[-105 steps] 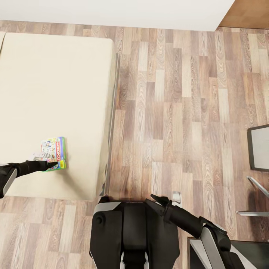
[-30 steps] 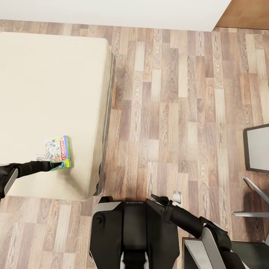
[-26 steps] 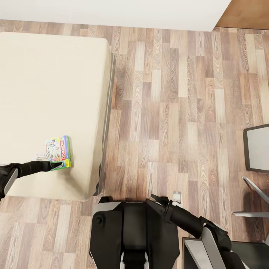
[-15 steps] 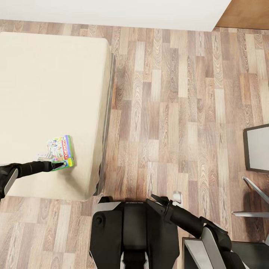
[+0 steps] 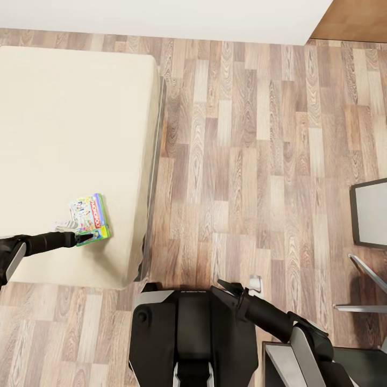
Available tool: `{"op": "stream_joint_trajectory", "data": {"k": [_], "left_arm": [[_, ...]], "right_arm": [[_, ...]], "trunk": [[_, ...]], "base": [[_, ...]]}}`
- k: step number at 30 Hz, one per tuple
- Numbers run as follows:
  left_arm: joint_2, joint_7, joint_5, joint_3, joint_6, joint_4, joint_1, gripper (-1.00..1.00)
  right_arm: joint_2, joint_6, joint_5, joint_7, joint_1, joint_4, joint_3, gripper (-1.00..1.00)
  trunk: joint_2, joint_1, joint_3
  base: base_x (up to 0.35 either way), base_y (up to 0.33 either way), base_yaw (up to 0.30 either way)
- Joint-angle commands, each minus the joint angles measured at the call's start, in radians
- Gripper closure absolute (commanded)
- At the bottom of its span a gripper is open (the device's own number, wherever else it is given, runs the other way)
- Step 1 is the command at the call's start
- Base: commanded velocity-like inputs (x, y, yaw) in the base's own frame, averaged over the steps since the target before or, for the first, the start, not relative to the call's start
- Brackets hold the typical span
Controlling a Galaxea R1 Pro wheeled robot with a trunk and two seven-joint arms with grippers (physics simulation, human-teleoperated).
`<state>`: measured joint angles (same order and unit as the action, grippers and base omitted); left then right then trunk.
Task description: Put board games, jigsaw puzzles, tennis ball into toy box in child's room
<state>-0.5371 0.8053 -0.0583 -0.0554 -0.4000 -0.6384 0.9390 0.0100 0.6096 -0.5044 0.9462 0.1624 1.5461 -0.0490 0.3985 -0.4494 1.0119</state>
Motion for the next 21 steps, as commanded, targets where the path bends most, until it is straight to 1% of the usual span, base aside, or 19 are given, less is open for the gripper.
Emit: {"op": "stream_joint_trajectory", "data": {"k": [1,7,11,12,21], "left_arm": [[0.000,0.004,-0.006,-0.001,-0.010,0.000,0.000,-1.00],[0.000,0.007,-0.007,-0.003,-0.013,0.000,0.000,-1.00],[0.000,0.033,-0.008,-0.004,-0.018,0.000,0.000,-1.00],[0.000,0.048,-0.008,-0.004,-0.022,0.000,0.000,-1.00],[0.002,0.068,-0.008,-0.006,-0.030,0.000,0.000,-1.00]], "right_arm": [[0.001,0.007,-0.004,0.002,0.000,0.000,-0.002,-1.00],[0.001,0.007,-0.005,0.004,0.000,0.000,-0.002,-1.00],[0.001,0.007,-0.004,0.003,0.000,0.000,-0.002,-1.00],[0.001,0.007,-0.003,0.003,0.000,0.000,-0.002,-1.00],[0.001,0.007,-0.002,0.003,0.000,0.000,-0.002,-1.00]], "trunk": [[0.001,-0.001,0.001],[0.001,-0.001,0.001],[0.001,-0.001,0.001],[0.001,-0.001,0.001],[0.001,-0.001,0.001]], "base": [[0.000,0.000,0.000],[0.000,0.000,0.000],[0.000,0.000,0.000],[0.000,0.000,0.000],[0.000,0.000,0.000]]}}
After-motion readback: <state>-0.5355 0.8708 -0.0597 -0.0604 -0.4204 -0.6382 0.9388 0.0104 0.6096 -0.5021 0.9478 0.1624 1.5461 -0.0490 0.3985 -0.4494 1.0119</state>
